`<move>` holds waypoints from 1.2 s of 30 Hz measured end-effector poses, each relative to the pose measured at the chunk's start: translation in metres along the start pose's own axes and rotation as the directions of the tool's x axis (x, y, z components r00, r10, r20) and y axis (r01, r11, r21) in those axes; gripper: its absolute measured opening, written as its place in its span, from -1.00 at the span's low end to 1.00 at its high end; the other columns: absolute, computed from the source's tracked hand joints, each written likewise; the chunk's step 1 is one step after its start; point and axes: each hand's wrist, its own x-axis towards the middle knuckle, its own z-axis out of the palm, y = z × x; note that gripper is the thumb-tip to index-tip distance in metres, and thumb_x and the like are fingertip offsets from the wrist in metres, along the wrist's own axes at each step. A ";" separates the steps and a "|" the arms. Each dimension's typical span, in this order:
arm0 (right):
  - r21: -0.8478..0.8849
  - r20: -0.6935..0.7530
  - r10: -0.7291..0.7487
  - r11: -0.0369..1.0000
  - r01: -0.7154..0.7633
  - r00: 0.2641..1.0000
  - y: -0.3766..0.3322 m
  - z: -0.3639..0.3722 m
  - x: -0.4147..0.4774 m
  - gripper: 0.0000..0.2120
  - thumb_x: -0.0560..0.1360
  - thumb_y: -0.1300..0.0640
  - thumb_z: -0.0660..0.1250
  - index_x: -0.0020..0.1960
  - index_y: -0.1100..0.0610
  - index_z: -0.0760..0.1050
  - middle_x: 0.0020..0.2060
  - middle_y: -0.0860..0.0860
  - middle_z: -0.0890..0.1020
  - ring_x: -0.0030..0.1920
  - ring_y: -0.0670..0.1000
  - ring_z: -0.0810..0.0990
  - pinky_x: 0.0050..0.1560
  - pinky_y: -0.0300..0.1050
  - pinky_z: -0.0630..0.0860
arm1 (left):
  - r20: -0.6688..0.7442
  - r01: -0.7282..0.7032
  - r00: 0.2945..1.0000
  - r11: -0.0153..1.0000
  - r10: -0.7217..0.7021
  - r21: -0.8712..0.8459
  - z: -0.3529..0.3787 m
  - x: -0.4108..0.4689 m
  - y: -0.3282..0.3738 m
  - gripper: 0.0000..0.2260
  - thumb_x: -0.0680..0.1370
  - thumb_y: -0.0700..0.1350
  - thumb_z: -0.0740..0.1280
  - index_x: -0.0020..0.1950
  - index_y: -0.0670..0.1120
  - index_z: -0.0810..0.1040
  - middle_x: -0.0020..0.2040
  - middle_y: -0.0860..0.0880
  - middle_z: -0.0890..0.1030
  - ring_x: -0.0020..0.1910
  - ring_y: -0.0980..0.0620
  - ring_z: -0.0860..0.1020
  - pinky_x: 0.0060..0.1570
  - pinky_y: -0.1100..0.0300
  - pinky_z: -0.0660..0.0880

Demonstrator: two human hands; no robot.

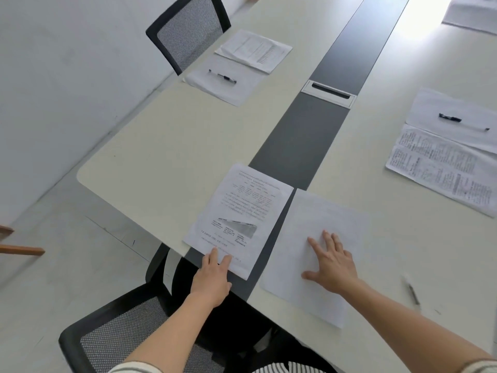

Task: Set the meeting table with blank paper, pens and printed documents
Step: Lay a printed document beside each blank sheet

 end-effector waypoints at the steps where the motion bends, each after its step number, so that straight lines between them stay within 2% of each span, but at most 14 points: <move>1: 0.001 -0.002 0.002 1.000 -0.002 1.000 0.000 0.000 -0.001 -0.07 0.40 -0.33 0.32 0.58 -0.11 -0.10 0.59 0.10 -0.15 0.58 0.17 -0.17 0.47 0.11 0.16 | 0.001 0.000 1.000 1.000 0.000 0.000 0.000 0.000 0.000 -0.40 0.58 0.02 0.26 0.54 0.04 0.05 0.57 -0.18 -0.08 0.51 -0.14 0.02 0.28 0.07 0.42; 8: -0.014 0.010 0.036 0.999 -0.036 0.999 -0.004 -0.003 0.000 -0.06 0.39 -0.34 0.33 0.57 -0.11 -0.09 0.59 0.11 -0.13 0.58 0.18 -0.14 0.45 0.11 0.19 | -0.012 -0.023 1.000 0.997 0.024 0.070 -0.008 0.002 -0.004 -0.48 0.59 0.04 0.21 0.52 0.06 0.14 0.51 -0.14 0.10 0.41 -0.12 0.20 0.28 0.06 0.37; 12: 0.013 0.019 0.054 0.998 -0.054 0.998 -0.006 -0.002 0.000 -0.07 0.38 -0.34 0.34 0.57 -0.11 -0.06 0.59 0.11 -0.11 0.58 0.19 -0.12 0.45 0.13 0.18 | -0.008 -0.018 1.000 0.994 0.019 0.109 -0.012 0.002 -0.004 -0.51 0.59 0.04 0.19 0.50 0.05 0.18 0.49 -0.13 0.15 0.39 -0.11 0.23 0.32 0.04 0.31; 15: 0.080 -0.019 0.080 0.994 -0.078 0.997 0.000 -0.006 -0.006 -0.14 0.40 -0.34 0.31 0.56 -0.12 0.02 0.59 0.08 -0.07 0.58 0.16 -0.09 0.45 0.11 0.19 | -0.103 -0.015 0.994 0.991 0.029 0.129 -0.016 -0.002 0.007 -0.57 0.59 -0.01 0.16 0.46 0.02 0.23 0.50 -0.15 0.16 0.39 -0.12 0.24 0.30 0.07 0.31; 17: 0.162 -0.150 0.136 0.981 -0.111 0.979 0.019 -0.011 -0.014 -0.28 0.45 -0.27 0.31 0.52 -0.08 0.17 0.57 0.06 0.09 0.55 0.12 0.07 0.41 0.09 0.26 | -0.175 -0.083 0.979 0.990 0.102 0.111 -0.017 -0.007 0.023 -0.60 0.60 -0.07 0.15 0.44 0.00 0.26 0.51 -0.14 0.16 0.39 -0.10 0.26 0.29 0.10 0.32; 19: 0.281 -0.302 0.255 0.945 -0.169 0.919 0.052 -0.013 -0.025 -0.45 0.49 -0.11 0.34 0.43 0.01 0.36 0.47 0.07 0.33 0.45 0.12 0.29 0.31 0.09 0.37 | -0.180 -0.216 0.956 0.972 0.230 0.097 -0.011 -0.014 0.045 -0.60 0.61 -0.09 0.13 0.46 -0.01 0.25 0.53 -0.13 0.15 0.43 -0.09 0.23 0.33 0.11 0.30; 20: 0.340 -0.334 0.333 0.915 -0.217 0.882 0.071 -0.011 -0.033 -0.51 0.50 -0.04 0.34 0.39 0.05 0.42 0.40 0.08 0.41 0.38 0.14 0.35 0.26 0.09 0.41 | -0.154 -0.284 0.942 0.953 0.297 0.102 -0.005 -0.019 0.057 -0.58 0.62 -0.09 0.12 0.48 -0.01 0.21 0.55 -0.13 0.11 0.47 -0.09 0.19 0.38 0.10 0.26; 22: 0.412 -0.279 0.489 0.838 -0.357 0.826 0.108 -0.004 -0.050 -0.56 0.51 0.03 0.32 0.36 0.10 0.45 0.31 0.11 0.47 0.33 0.15 0.39 0.18 0.09 0.45 | -0.066 -0.390 0.915 0.913 0.399 0.119 0.010 -0.028 0.076 -0.53 0.63 -0.08 0.10 0.54 0.01 0.11 0.58 -0.13 0.01 0.54 -0.10 0.06 0.47 0.07 0.15; 24: 0.408 -0.142 0.586 0.769 -0.492 0.798 0.136 0.006 -0.068 -0.54 0.52 0.01 0.29 0.38 0.09 0.41 0.30 0.13 0.46 0.32 0.16 0.40 0.14 0.07 0.47 | 0.002 -0.437 0.898 0.889 0.441 0.135 0.025 -0.032 0.085 -0.50 0.63 -0.08 0.11 0.56 0.03 0.05 0.59 -0.13 -0.06 0.56 -0.12 -0.02 0.51 0.04 0.08; 26: 0.365 -0.012 0.626 0.729 -0.579 0.780 0.152 0.019 -0.083 -0.57 0.53 -0.02 0.26 0.36 0.08 0.39 0.25 0.12 0.49 0.22 0.17 0.49 0.06 0.02 0.48 | 0.039 -0.447 0.894 0.882 0.446 0.148 0.035 -0.034 0.085 -0.48 0.61 -0.10 0.12 0.56 0.04 0.04 0.59 -0.14 -0.10 0.57 -0.13 -0.08 0.51 0.03 0.05; 28: 0.364 0.050 0.639 0.704 -0.610 0.767 0.158 0.029 -0.091 -0.68 0.54 0.05 0.23 0.27 0.07 0.43 0.16 0.09 0.57 0.04 0.15 0.55 -0.04 -0.05 0.49 | 0.066 -0.458 0.889 0.872 0.454 0.171 0.039 -0.035 0.081 -0.46 0.60 -0.11 0.12 0.56 0.05 0.03 0.59 -0.14 -0.15 0.57 -0.12 -0.13 0.50 0.03 0.03; 31: 0.459 0.055 0.635 0.669 -0.584 0.770 0.149 0.027 -0.089 -0.78 0.51 0.11 0.27 0.14 0.07 0.51 0.07 0.07 0.66 0.00 0.15 0.58 -0.04 -0.06 0.51 | 0.086 -0.467 0.884 0.867 0.459 0.175 0.040 -0.037 0.075 -0.47 0.61 -0.08 0.11 0.56 0.06 0.03 0.59 -0.14 -0.17 0.57 -0.11 -0.16 0.50 0.03 0.03; 36: 0.704 -0.032 0.497 0.627 -0.334 0.867 0.084 -0.007 -0.050 -0.79 0.45 0.07 0.40 0.06 0.10 0.55 -0.09 0.05 0.68 -0.09 0.09 0.64 -0.02 -0.07 0.54 | 0.094 -0.452 0.892 0.877 0.442 0.162 0.040 -0.039 0.070 -0.46 0.61 -0.05 0.14 0.56 0.08 0.03 0.60 -0.12 -0.16 0.57 -0.11 -0.15 0.49 0.02 0.05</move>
